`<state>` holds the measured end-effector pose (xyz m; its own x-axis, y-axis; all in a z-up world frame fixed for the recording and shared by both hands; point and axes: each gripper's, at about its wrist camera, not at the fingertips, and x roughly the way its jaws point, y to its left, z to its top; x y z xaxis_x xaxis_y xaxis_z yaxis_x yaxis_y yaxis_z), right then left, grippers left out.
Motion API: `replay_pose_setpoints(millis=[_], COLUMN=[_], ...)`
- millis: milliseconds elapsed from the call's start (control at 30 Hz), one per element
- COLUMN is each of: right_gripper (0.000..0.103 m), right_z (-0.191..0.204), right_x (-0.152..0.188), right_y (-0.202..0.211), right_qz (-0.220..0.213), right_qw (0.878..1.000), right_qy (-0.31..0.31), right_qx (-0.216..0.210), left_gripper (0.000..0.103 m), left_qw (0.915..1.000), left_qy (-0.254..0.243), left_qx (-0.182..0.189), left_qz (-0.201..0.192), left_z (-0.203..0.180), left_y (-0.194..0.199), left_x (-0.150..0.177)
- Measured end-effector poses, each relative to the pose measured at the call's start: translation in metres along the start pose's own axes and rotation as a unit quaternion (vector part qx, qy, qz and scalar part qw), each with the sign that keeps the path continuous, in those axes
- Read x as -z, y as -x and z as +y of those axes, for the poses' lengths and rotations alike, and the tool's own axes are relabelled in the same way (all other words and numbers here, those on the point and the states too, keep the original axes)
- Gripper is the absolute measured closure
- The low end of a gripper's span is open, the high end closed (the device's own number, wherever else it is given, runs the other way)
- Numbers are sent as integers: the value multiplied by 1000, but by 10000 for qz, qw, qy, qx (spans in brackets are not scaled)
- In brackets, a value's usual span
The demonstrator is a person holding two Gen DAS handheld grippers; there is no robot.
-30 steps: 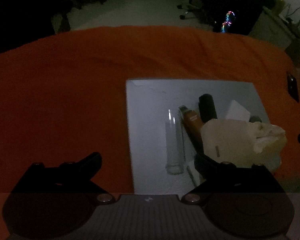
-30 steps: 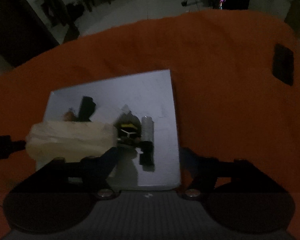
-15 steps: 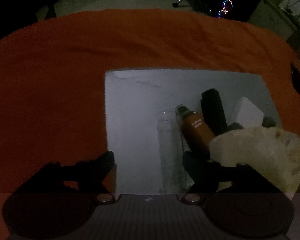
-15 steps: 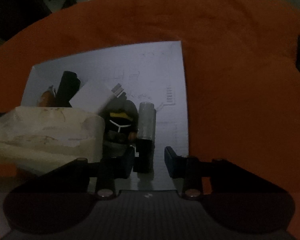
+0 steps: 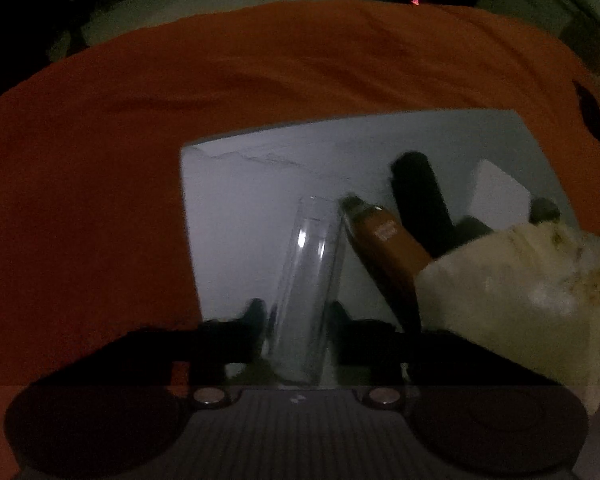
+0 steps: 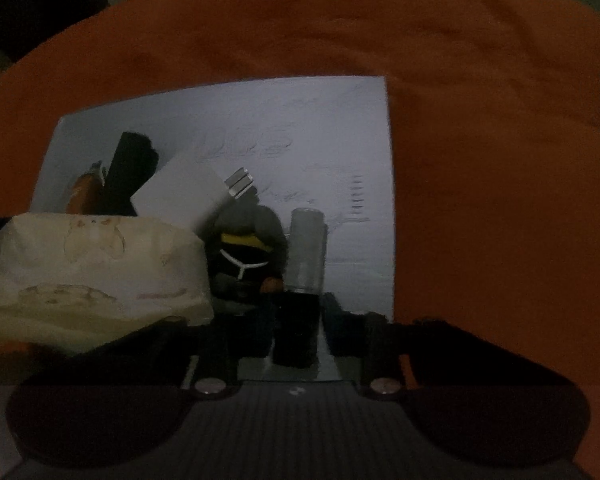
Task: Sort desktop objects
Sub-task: 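Grasp the clear glass tube with the left tool while the right tool grasps a small glass vial, then carry both glass pieces into the white box and open both tools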
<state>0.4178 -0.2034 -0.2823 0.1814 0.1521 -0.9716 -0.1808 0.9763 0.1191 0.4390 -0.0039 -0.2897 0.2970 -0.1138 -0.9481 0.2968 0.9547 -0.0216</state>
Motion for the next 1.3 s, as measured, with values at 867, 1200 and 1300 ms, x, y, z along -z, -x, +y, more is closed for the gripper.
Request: replay_pose_setpoints(millis=[867,1200,1300], right_gripper=[72,81,81], right_z=[3,-3,-4], right_x=[1,9,13], right_y=[2,28,48], right_qz=[146,-73,-201], right_qw=[9984,9996,9995], right_qy=[414,49,-29], right_qx=[366,278,240], left_gripper=[69,79,79], left_qw=[9999,9991,9987], left_qy=[-22,209,202], left_qx=[73,-202,-220], left_qz=[153,-303,-424], left_z=[5,8,8], left_y=[17,41,62], left_x=[12,18,20])
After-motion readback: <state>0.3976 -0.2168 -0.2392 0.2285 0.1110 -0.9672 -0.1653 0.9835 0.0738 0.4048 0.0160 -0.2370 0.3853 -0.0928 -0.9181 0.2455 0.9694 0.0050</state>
